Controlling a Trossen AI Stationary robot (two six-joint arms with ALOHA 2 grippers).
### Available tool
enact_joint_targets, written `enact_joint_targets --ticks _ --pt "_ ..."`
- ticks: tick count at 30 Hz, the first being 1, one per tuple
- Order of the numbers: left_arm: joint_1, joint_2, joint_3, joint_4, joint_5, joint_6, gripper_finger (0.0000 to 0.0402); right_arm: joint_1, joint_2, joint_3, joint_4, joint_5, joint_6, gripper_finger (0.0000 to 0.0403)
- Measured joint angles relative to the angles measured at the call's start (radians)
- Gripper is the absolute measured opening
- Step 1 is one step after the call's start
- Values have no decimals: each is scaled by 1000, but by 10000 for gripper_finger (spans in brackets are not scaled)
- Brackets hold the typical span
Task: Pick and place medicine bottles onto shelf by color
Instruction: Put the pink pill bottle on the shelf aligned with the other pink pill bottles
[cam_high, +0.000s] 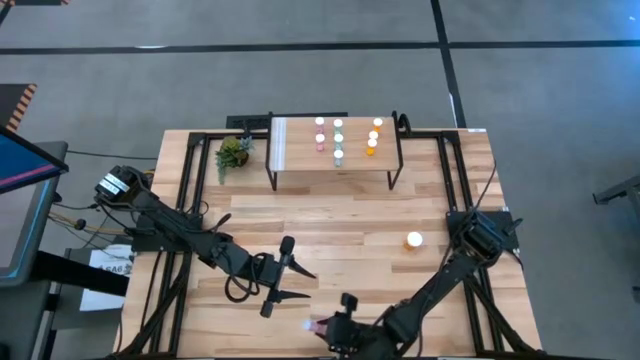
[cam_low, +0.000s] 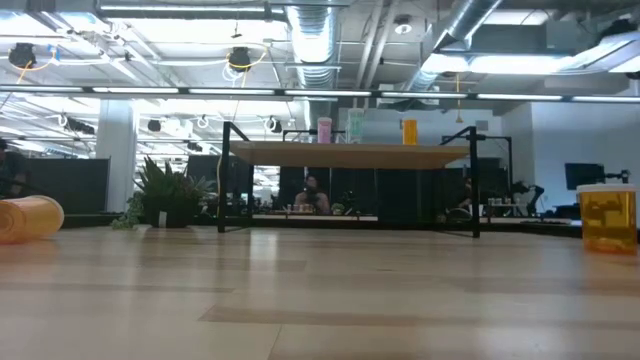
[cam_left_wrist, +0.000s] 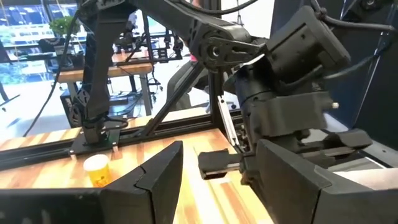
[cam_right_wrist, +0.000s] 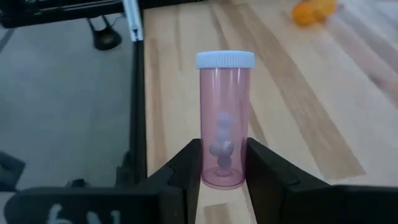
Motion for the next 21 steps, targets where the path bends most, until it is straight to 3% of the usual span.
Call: enact_joint_targets --ticks 11,21 --pt "-73 -135 -1 -81 -6 30 194 -23 1 0 57 -56 -126 127" --pt "-110 -141 -1 -112 -59 60 194 -93 -2 -81 110 -112 -148 127"
